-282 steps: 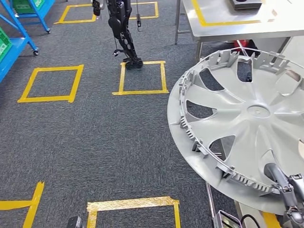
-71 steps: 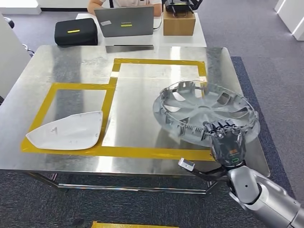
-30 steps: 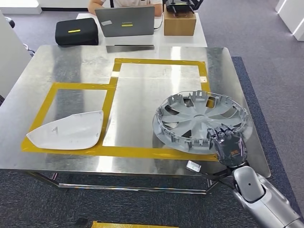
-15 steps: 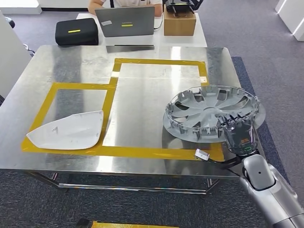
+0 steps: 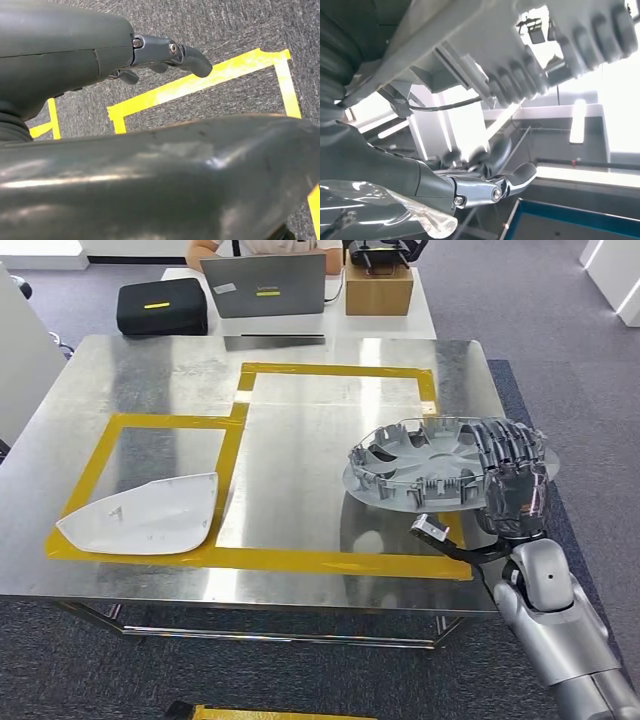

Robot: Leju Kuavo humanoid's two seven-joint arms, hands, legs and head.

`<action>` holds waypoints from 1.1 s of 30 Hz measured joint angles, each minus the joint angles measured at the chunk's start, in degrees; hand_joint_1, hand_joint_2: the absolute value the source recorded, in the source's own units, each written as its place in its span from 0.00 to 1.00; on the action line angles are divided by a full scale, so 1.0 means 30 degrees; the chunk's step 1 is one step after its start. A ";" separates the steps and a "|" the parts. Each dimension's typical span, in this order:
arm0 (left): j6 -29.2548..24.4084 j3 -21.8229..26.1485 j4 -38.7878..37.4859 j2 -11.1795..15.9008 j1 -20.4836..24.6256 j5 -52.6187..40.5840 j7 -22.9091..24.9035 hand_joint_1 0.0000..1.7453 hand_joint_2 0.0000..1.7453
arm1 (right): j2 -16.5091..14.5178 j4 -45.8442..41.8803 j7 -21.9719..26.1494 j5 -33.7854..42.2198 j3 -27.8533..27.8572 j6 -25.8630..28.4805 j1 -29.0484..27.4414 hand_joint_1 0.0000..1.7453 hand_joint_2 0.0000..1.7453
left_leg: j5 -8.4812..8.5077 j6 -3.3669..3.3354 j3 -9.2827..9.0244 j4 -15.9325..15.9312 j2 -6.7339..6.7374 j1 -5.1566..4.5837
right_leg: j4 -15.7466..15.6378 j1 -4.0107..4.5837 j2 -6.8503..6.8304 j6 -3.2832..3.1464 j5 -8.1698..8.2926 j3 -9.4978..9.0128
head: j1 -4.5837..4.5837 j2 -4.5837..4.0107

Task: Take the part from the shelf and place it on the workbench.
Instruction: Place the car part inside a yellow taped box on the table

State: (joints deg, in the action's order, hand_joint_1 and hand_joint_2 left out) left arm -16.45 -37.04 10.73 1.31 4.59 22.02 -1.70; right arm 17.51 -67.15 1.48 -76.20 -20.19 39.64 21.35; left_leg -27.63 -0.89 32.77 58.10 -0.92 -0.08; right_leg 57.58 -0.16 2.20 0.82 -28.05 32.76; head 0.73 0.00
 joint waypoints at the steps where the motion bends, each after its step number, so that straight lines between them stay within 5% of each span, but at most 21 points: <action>1: 0.0002 -0.0017 0.0000 -0.0009 -0.0005 -0.0035 0.0007 0.00 0.00 | -0.0120 0.0053 0.0150 0.0309 0.0038 -0.0027 0.0062 0.00 1.00 | 0.0000 0.0000 0.0000 0.0000 0.0000 0.0000 | 0.0000 0.0000 0.0002 0.0000 0.0001 0.0000 | 0.0000 0.0000; 13: 0.0006 -0.0363 0.0000 -0.0120 0.0021 -0.0419 0.0051 0.00 0.00 | -0.2606 -0.0210 0.2790 0.6996 -0.0080 -0.3111 0.0225 0.00 1.00 | 0.0009 0.0011 -0.0002 -0.0003 0.0003 0.0003 | 0.0010 0.0004 0.0014 -0.0005 0.0003 0.0008 | 0.0000 0.0000; 23: -0.0002 -0.0404 0.0000 -0.0179 0.0021 -0.0650 0.0047 0.00 0.00 | -0.4502 -0.1161 0.3442 1.2251 -0.0382 -0.6410 0.0389 0.00 1.00 | 0.0018 0.0021 0.0001 -0.0005 0.0014 0.0016 | 0.0018 0.0009 0.0039 -0.0012 0.0005 0.0019 | 0.0002 0.0000; 33: -0.0009 -0.0404 0.0000 -0.0233 -0.0013 -0.0657 0.0038 0.00 0.00 | -0.5338 -0.1689 0.3353 1.4464 -0.0638 -0.8747 0.0952 0.00 1.00 | 0.0024 0.0024 0.0002 -0.0004 0.0010 0.0016 | 0.0017 0.0009 0.0020 -0.0013 0.0007 0.0017 | 0.0002 0.0000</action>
State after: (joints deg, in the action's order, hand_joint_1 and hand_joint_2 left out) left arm -16.48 -38.25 10.73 0.61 4.55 20.05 -1.59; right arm 1.50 -72.22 11.53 -32.81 -22.10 13.40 24.21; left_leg -27.56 -0.82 32.77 58.09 -0.89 -0.03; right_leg 57.63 -0.14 2.26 0.78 -28.03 32.81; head 0.74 0.00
